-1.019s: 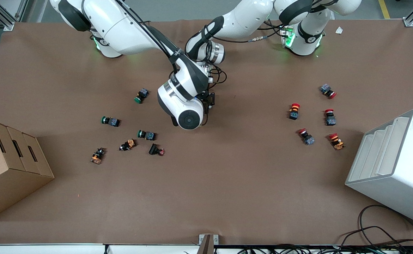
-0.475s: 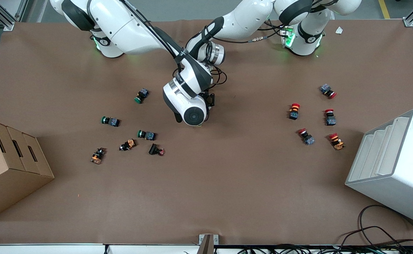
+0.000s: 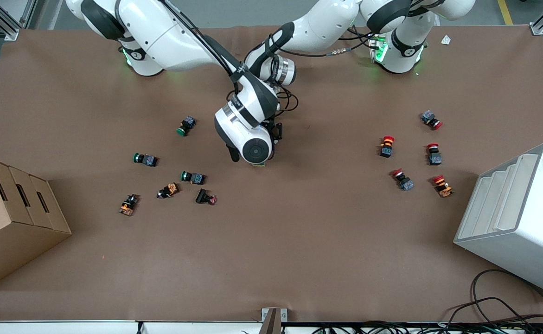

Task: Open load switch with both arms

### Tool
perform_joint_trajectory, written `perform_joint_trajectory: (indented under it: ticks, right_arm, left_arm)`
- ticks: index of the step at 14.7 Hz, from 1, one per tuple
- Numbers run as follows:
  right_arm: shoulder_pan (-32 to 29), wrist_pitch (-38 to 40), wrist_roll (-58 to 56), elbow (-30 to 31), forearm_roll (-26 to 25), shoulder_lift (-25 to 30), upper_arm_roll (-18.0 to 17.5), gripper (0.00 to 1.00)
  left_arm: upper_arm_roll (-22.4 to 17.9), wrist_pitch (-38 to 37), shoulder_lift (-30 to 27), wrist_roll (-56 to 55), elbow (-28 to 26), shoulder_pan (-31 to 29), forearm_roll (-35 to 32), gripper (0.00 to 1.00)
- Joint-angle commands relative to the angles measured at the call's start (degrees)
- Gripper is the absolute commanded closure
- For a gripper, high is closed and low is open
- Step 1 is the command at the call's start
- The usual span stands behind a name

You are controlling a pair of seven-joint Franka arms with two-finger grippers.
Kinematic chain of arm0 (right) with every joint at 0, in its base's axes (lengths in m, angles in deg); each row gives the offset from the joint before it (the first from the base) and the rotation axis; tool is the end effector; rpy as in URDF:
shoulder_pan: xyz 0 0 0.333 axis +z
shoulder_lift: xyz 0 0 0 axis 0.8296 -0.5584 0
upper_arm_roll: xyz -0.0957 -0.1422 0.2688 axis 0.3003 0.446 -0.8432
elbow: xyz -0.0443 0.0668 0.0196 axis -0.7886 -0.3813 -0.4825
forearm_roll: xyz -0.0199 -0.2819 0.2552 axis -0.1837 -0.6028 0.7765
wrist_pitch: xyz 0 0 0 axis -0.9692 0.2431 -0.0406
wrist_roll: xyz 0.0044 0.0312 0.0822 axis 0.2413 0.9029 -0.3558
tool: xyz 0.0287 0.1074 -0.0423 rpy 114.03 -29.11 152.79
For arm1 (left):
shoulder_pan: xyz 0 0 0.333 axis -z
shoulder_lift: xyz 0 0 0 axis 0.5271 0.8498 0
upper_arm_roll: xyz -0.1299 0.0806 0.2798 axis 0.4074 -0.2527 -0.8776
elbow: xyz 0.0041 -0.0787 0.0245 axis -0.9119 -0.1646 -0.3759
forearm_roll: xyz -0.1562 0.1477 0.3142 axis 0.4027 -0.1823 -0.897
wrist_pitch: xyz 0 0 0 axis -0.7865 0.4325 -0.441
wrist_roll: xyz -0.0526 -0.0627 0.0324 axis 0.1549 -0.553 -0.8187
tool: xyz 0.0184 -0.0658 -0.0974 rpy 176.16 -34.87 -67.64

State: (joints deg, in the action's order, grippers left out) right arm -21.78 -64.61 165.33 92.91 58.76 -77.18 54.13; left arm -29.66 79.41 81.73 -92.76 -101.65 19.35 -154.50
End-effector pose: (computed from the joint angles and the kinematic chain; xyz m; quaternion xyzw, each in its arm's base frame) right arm 0.4634 0.4566 0.2150 0.7765 -0.5498 -0.2210 0.2144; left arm 0.2566 -0.5511 0.0584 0.8072 -0.0744 0.5845 0.0366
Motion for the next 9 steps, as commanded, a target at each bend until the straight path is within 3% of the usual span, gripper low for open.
perform_joint_trajectory:
  ticks: [1, 4, 9]
  right_arm:
    - [-5.2, 9.6, -10.0, -4.7, -1.6, 1.9, 0.2, 0.00]
    - [-10.1, 11.8, -23.3, -5.9, -9.9, 5.3, -0.1, 0.00]
    - [-21.2, 8.7, -52.0, -5.9, -14.0, 10.6, -0.1, 0.00]
  left_arm:
    - [-1.0, 0.7, 2.5, 0.6, 2.0, 0.2, -0.9, 0.01]
    - [-1.0, 0.6, 2.4, 0.2, 2.1, 0.2, -0.8, 0.01]
    - [-1.0, 0.6, 2.5, 0.3, 2.0, 0.1, -0.8, 0.01]
